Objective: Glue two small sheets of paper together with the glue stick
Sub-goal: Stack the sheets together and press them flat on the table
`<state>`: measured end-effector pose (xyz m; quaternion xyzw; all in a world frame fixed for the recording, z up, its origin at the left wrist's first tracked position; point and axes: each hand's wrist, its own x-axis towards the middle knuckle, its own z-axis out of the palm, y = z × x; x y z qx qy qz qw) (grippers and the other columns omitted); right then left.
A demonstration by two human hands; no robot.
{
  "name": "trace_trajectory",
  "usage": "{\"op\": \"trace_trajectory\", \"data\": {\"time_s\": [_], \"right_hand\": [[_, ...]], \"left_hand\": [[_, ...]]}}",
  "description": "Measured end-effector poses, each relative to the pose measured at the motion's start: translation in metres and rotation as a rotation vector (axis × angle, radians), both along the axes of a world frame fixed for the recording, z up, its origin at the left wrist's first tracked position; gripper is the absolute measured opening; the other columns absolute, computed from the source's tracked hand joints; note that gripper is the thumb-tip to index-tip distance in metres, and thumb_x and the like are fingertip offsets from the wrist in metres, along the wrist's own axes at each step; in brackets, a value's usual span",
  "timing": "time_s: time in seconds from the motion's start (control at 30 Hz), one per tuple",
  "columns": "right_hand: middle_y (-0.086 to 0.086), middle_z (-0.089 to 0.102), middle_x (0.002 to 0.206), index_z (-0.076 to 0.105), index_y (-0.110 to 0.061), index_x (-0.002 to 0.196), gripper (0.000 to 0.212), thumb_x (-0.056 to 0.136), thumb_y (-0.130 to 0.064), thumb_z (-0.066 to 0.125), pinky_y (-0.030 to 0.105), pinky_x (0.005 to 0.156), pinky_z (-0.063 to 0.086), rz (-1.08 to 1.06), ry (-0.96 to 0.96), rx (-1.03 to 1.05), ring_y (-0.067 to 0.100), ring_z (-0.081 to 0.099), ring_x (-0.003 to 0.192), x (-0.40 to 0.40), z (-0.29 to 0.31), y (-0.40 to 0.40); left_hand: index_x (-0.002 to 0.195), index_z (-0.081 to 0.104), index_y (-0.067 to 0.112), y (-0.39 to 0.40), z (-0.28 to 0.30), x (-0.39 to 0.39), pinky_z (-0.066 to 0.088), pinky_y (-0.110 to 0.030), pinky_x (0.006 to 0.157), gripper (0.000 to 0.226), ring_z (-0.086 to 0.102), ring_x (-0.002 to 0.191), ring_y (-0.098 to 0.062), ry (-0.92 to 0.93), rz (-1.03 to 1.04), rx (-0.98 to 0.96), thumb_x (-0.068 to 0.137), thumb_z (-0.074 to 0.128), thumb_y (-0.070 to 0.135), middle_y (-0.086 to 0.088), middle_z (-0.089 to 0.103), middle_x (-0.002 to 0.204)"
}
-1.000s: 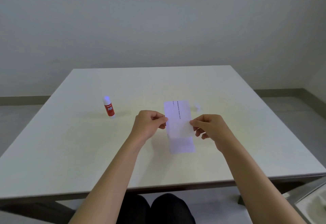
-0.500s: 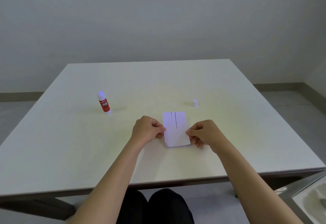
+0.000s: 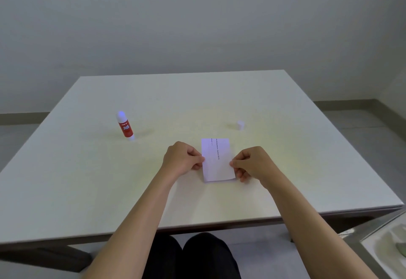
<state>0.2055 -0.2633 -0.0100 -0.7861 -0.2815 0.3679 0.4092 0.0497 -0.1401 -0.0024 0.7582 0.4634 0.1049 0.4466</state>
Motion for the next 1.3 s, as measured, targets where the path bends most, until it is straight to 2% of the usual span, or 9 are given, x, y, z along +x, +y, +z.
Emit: {"op": "trace_trajectory", "data": {"time_s": [0.3, 0.47, 0.63, 0.77, 0.93, 1.0, 1.1, 1.2, 1.3], "right_hand": [[0.006, 0.06, 0.044, 0.062, -0.002, 0.064, 0.015, 0.078, 0.001, 0.064, 0.027, 0.046, 0.048, 0.005, -0.078, -0.026, 0.019, 0.053, 0.034, -0.004, 0.002, 0.0], [0.008, 0.06, 0.046, 0.061, -0.001, 0.065, 0.014, 0.078, 0.003, 0.062, 0.025, 0.044, 0.05, 0.009, -0.134, -0.038, 0.016, 0.053, 0.031, -0.007, 0.004, 0.0], [0.008, 0.06, 0.046, 0.057, -0.002, 0.063, 0.013, 0.074, 0.005, 0.056, 0.025, 0.047, 0.05, 0.035, -0.224, -0.069, 0.016, 0.054, 0.031, -0.011, 0.004, 0.005], [0.008, 0.058, 0.045, 0.052, -0.005, 0.054, 0.02, 0.071, 0.007, 0.053, 0.02, 0.044, 0.047, 0.08, -0.295, -0.113, 0.018, 0.054, 0.031, -0.013, 0.004, 0.009], [0.009, 0.06, 0.049, 0.046, -0.009, 0.055, 0.024, 0.073, 0.005, 0.054, 0.018, 0.041, 0.045, 0.115, -0.327, -0.176, 0.017, 0.055, 0.032, -0.012, 0.007, 0.012], [0.01, 0.061, 0.05, 0.045, -0.009, 0.056, 0.024, 0.074, 0.003, 0.055, 0.019, 0.041, 0.044, 0.118, -0.332, -0.186, 0.019, 0.056, 0.034, -0.011, 0.008, 0.012], [0.009, 0.06, 0.049, 0.046, -0.009, 0.055, 0.025, 0.074, 0.003, 0.055, 0.017, 0.039, 0.043, 0.126, -0.337, -0.201, 0.019, 0.056, 0.033, -0.011, 0.009, 0.011], [0.009, 0.06, 0.049, 0.047, -0.008, 0.055, 0.024, 0.075, 0.004, 0.055, 0.017, 0.039, 0.043, 0.123, -0.328, -0.207, 0.019, 0.056, 0.033, -0.012, 0.01, 0.012], [0.009, 0.06, 0.049, 0.047, -0.008, 0.056, 0.024, 0.075, 0.004, 0.055, 0.015, 0.038, 0.043, 0.121, -0.319, -0.212, 0.017, 0.056, 0.031, -0.012, 0.011, 0.011]], "left_hand": [[0.075, 0.073, 0.005, 0.003, 0.001, 0.001, 0.051, -0.022, 0.072, 0.006, 0.07, 0.065, -0.017, 0.016, -0.019, -0.014, 0.078, 0.07, 0.01, -0.002, 0.073, 0.071], [0.076, 0.074, 0.003, 0.003, 0.001, 0.003, 0.055, -0.029, 0.083, 0.008, 0.073, 0.072, -0.02, 0.033, -0.023, 0.005, 0.076, 0.069, 0.01, -0.008, 0.075, 0.075], [0.073, 0.075, 0.003, 0.003, 0.0, 0.005, 0.056, -0.036, 0.083, 0.009, 0.072, 0.072, -0.02, 0.076, -0.043, 0.061, 0.074, 0.069, 0.011, -0.009, 0.075, 0.072], [0.071, 0.074, 0.003, 0.004, -0.002, 0.008, 0.057, -0.033, 0.078, 0.009, 0.068, 0.064, -0.018, 0.113, -0.062, 0.108, 0.071, 0.07, 0.011, -0.008, 0.075, 0.069], [0.063, 0.068, 0.003, 0.003, -0.006, 0.011, 0.048, -0.028, 0.061, 0.007, 0.065, 0.066, -0.024, 0.188, -0.072, 0.198, 0.064, 0.068, 0.01, -0.011, 0.074, 0.071], [0.068, 0.066, 0.008, 0.002, -0.007, 0.01, 0.05, -0.031, 0.064, 0.006, 0.067, 0.077, -0.026, 0.198, -0.066, 0.237, 0.066, 0.07, 0.013, -0.008, 0.073, 0.077], [0.094, 0.059, 0.015, 0.004, -0.01, 0.006, 0.045, -0.034, 0.075, 0.029, 0.061, 0.094, -0.024, 0.197, -0.112, 0.356, 0.071, 0.074, 0.024, -0.002, 0.062, 0.096], [0.118, 0.056, 0.024, 0.009, -0.014, 0.004, 0.036, -0.033, 0.092, 0.044, 0.049, 0.115, -0.019, 0.182, -0.306, 0.541, 0.077, 0.071, 0.03, 0.002, 0.05, 0.122], [0.135, 0.049, 0.029, 0.018, -0.016, 0.001, 0.018, -0.037, 0.114, 0.049, 0.027, 0.142, -0.016, 0.229, -0.499, 0.571, 0.087, 0.06, 0.034, 0.01, 0.04, 0.146]]}}
